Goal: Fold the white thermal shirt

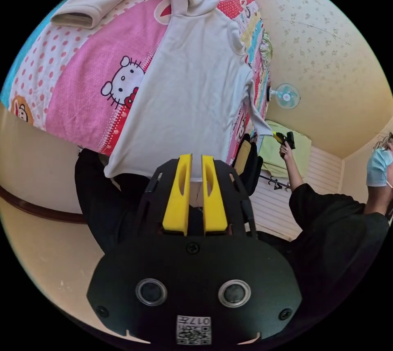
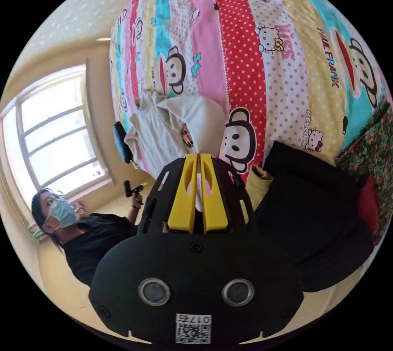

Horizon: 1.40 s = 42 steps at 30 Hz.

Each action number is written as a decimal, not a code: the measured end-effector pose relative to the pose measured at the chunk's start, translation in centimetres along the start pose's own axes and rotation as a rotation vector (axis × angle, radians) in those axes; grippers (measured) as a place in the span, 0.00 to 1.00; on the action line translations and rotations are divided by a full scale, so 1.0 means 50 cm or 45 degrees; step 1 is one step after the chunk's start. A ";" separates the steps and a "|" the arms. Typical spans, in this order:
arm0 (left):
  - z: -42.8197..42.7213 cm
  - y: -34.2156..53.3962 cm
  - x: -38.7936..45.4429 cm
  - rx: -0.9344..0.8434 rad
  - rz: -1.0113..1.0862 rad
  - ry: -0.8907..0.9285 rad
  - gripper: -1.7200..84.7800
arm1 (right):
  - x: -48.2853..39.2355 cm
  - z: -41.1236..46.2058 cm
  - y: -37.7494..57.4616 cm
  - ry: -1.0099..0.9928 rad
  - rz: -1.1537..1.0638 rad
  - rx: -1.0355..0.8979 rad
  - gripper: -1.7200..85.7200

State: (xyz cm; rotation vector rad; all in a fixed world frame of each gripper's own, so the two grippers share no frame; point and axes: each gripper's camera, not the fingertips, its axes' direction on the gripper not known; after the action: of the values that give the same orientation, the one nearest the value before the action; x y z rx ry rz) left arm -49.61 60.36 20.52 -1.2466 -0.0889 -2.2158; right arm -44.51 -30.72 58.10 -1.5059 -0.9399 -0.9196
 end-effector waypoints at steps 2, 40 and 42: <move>0.011 0.001 0.006 -0.005 0.036 0.024 0.07 | 0.070 -0.099 0.082 0.052 0.175 0.183 0.04; 0.414 -0.358 0.231 0.022 0.457 -0.726 0.14 | -0.154 0.790 -0.092 -0.213 0.029 0.255 0.03; 0.418 -0.353 0.251 0.015 0.443 -0.687 0.09 | -0.157 0.819 -0.107 -0.200 0.052 0.282 0.02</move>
State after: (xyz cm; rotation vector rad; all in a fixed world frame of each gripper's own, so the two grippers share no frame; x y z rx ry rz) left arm -47.83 76.07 46.13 -1.6807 -0.0867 -1.5451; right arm -49.91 9.80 48.15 -1.4159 -1.0832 -0.6512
